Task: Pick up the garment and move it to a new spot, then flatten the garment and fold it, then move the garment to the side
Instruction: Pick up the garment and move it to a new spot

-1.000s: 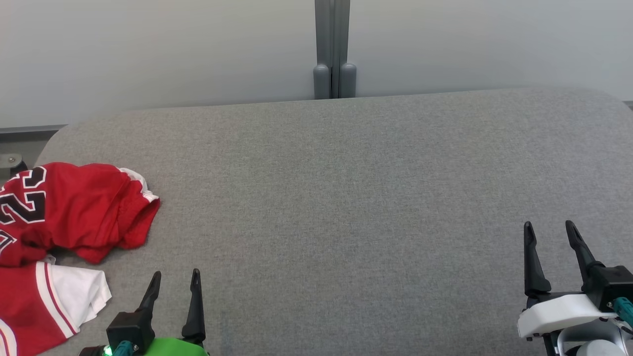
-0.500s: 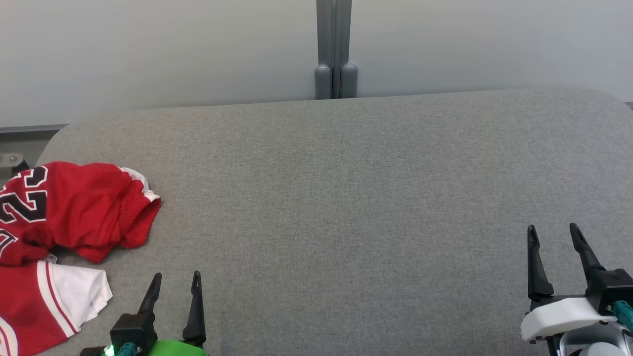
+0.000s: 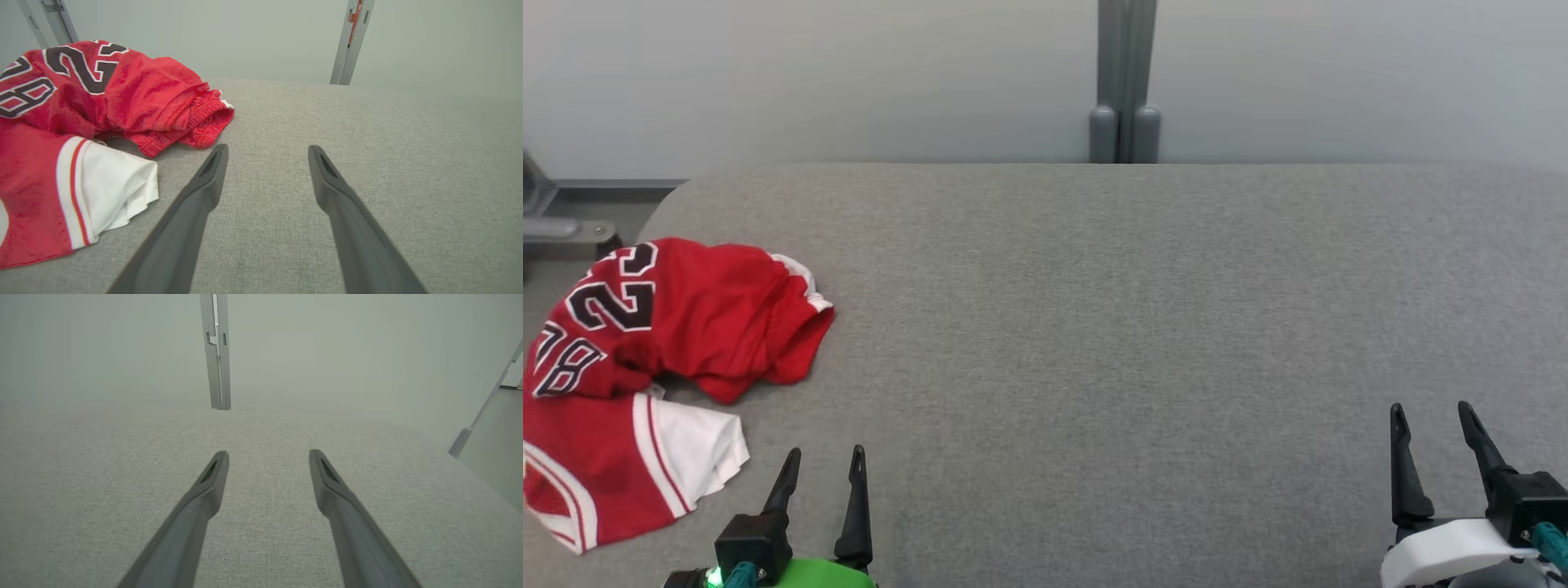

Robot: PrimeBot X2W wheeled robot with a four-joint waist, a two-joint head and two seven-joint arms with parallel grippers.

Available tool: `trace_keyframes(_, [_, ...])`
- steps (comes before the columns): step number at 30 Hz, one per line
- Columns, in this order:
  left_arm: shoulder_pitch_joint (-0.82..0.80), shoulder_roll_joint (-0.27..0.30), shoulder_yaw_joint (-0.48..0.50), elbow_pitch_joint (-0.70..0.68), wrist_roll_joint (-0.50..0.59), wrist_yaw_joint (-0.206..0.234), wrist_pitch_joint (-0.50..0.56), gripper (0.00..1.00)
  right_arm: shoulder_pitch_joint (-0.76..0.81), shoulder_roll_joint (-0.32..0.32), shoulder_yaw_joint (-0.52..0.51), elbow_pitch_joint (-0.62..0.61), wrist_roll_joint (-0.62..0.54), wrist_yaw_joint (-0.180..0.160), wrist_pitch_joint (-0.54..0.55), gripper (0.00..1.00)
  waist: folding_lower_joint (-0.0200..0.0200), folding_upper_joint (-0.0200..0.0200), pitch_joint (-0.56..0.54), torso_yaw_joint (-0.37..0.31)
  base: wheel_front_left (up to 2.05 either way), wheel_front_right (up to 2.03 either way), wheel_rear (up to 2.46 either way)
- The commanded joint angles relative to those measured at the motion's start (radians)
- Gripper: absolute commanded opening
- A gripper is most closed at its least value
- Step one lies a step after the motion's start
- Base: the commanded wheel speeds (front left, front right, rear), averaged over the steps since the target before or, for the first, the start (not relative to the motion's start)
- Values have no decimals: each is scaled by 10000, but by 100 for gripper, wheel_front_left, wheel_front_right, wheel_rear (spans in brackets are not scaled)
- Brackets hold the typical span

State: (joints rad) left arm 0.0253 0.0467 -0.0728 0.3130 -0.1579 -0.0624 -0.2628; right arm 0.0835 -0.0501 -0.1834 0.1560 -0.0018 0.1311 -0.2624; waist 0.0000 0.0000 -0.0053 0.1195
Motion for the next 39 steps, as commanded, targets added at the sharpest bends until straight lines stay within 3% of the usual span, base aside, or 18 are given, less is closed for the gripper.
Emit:
trace_keyframes(1, [15,64,10,37,-9,57,-31,100,105,-10,107,47,55,-6,-38,100,0,0,-144,1092,0,0,0])
trace_keyframes(8, [455,74,436,150,132,51,-22,100,-174,-7,975,228,328,-6,-37,100,0,0,-362,2926,0,0,0])
trace_keyframes(14, [618,68,800,29,199,-81,-22,100,-323,-17,1679,388,520,-8,-37,100,0,0,-429,3296,0,0,0])
trace_keyframes(19, [13,62,830,17,64,-255,-22,100,-241,-28,1885,426,467,-10,-37,100,0,0,-137,3045,0,0,0])
trace_keyframes(26, [-2719,376,823,1381,-388,-523,74,100,-1156,-106,1747,79,-247,-10,-37,100,0,0,1840,2283,0,0,0])
trace_keyframes(33, [-6717,1384,985,3420,-809,-610,1050,100,-2539,-517,1872,-223,-514,-10,-37,100,0,0,4307,1393,0,0,0])
trace_keyframes(39, [-8823,2228,1179,5283,-958,-561,1517,100,-3055,-563,1887,-336,-562,-10,-37,100,0,0,5388,842,0,0,0])
